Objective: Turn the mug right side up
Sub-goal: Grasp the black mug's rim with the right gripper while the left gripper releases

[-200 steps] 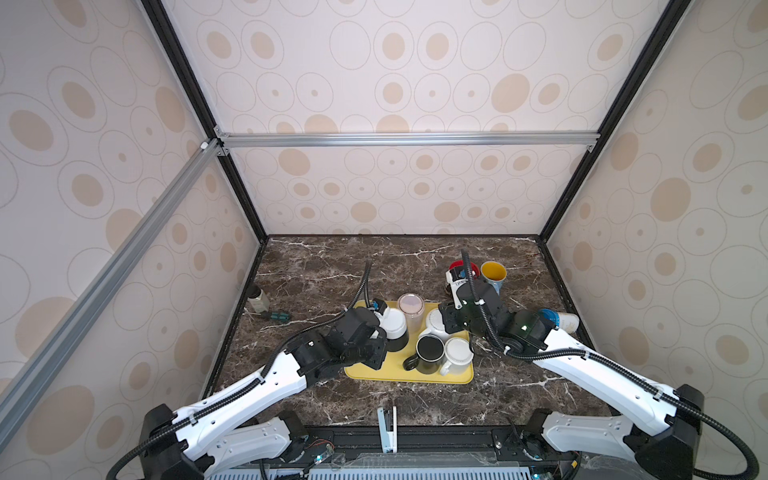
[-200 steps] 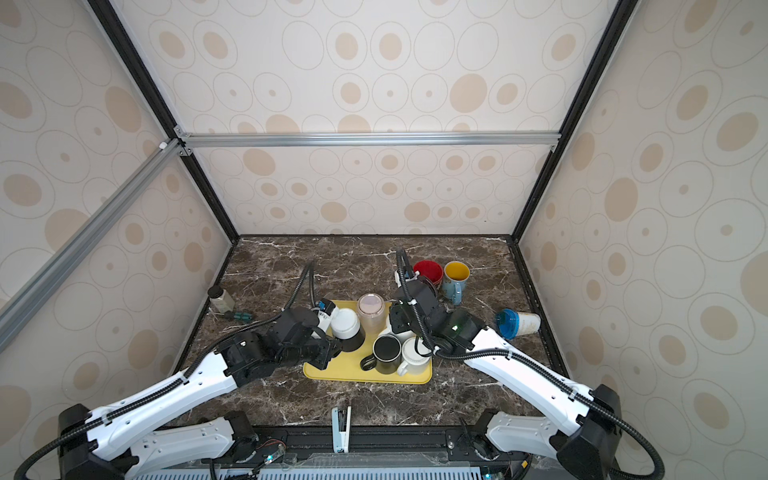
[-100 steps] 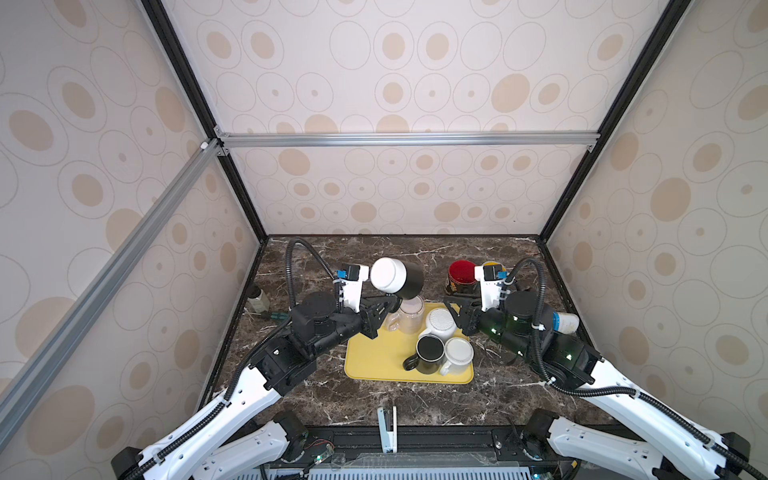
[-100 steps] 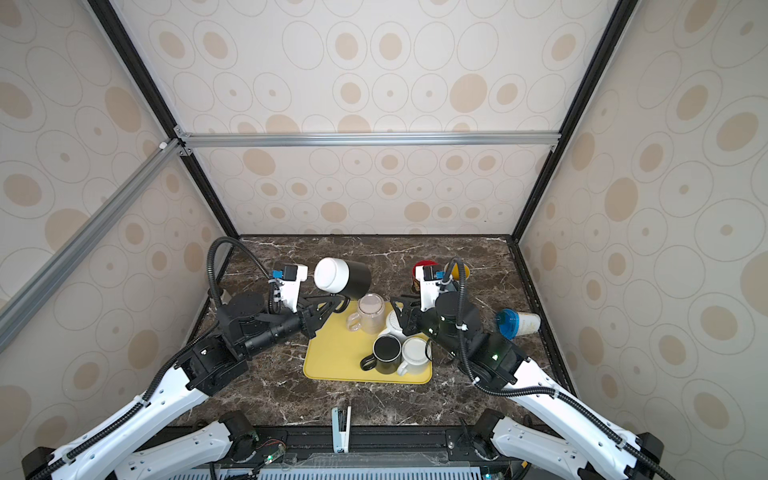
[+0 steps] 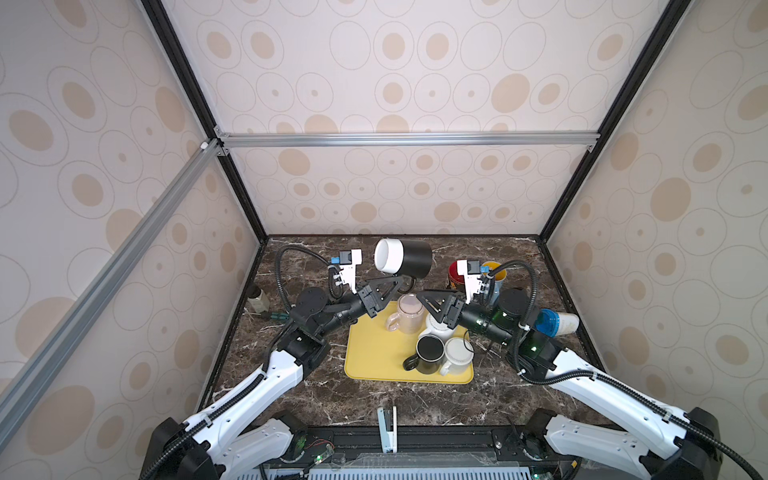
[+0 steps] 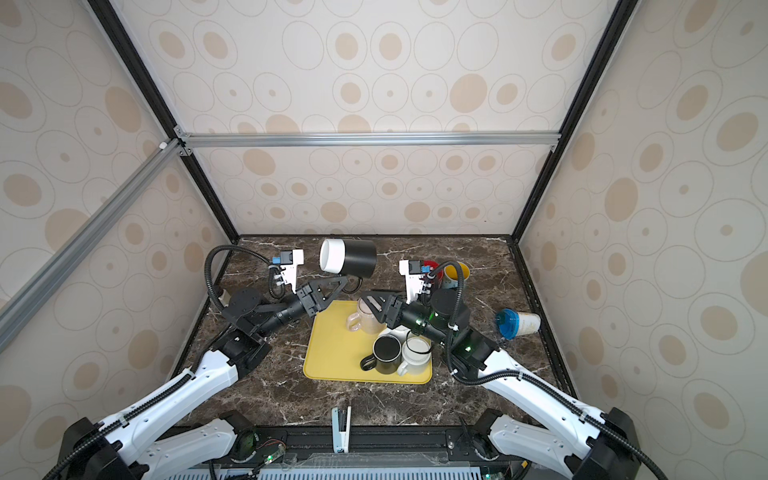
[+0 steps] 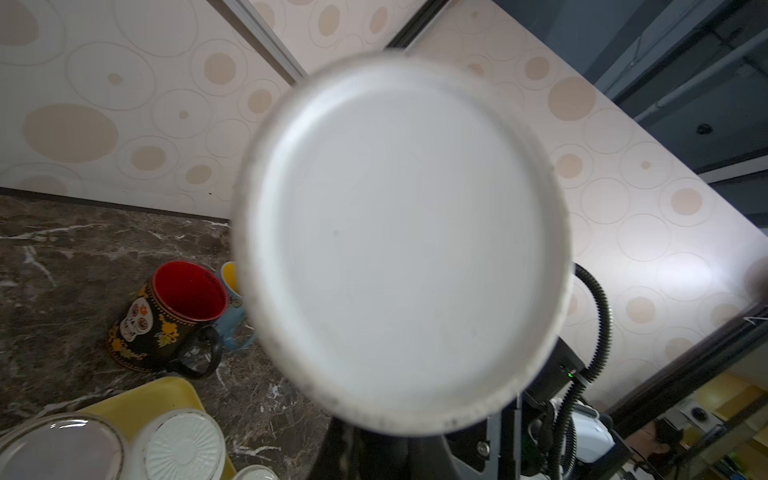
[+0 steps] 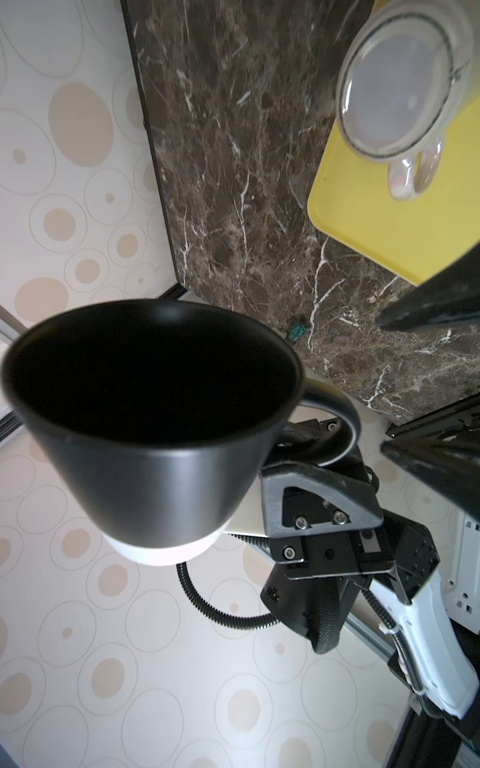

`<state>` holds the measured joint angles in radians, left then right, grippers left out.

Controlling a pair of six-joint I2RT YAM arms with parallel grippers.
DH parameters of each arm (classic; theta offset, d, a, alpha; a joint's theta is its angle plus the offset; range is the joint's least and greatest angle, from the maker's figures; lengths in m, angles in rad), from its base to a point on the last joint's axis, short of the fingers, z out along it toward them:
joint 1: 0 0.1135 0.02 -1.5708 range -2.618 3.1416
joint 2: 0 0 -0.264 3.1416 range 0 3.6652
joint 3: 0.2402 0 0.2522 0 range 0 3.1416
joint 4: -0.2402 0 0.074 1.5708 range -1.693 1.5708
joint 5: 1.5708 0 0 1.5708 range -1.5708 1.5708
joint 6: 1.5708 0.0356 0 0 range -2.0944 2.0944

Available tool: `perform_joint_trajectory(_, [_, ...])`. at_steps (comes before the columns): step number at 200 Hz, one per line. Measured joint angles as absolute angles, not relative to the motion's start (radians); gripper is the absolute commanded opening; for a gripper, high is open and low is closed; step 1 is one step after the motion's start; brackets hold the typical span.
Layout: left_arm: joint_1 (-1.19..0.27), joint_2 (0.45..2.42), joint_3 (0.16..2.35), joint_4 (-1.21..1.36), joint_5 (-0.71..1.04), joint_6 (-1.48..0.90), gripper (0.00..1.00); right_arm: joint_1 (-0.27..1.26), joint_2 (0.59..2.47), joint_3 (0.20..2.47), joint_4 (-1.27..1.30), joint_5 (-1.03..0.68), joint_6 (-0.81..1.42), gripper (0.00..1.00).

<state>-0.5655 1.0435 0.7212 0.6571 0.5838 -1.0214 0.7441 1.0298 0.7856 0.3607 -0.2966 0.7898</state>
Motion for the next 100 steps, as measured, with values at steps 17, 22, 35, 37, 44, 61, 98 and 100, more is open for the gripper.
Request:
perform_joint_trajectory(17, [-0.565,1.058,0.714,0.735,0.606,-1.066,0.00,0.728,1.059,0.785,0.437,-0.329,0.828,0.46])
perform_joint_trajectory(22, [-0.564,1.061,0.710,0.756,0.608,-1.078,0.00,0.723,1.066,0.785,0.456,-0.340,0.838,0.46])
perform_joint_trajectory(35, [-0.561,1.067,0.701,0.801,0.614,-1.106,0.00,0.715,1.080,0.785,0.509,-0.359,0.862,0.46])
perform_joint_trajectory(37, [-0.561,1.068,0.701,0.805,0.614,-1.108,0.00,0.713,1.082,0.785,0.517,-0.363,0.865,0.46])
perform_joint_trajectory(44, [-0.561,1.072,0.694,0.828,0.620,-1.122,0.00,0.710,1.090,0.785,0.542,-0.372,0.876,0.45])
perform_joint_trajectory(61, [-0.561,1.082,0.680,0.873,0.628,-1.152,0.00,0.705,1.108,0.786,0.591,-0.395,0.898,0.44])
perform_joint_trajectory(98, [-0.561,1.106,0.664,0.937,0.641,-1.197,0.00,0.705,1.173,0.809,0.660,-0.443,0.942,0.39])
perform_joint_trajectory(100, [-0.561,1.106,0.663,0.941,0.641,-1.199,0.00,0.704,1.176,0.810,0.664,-0.445,0.944,0.38])
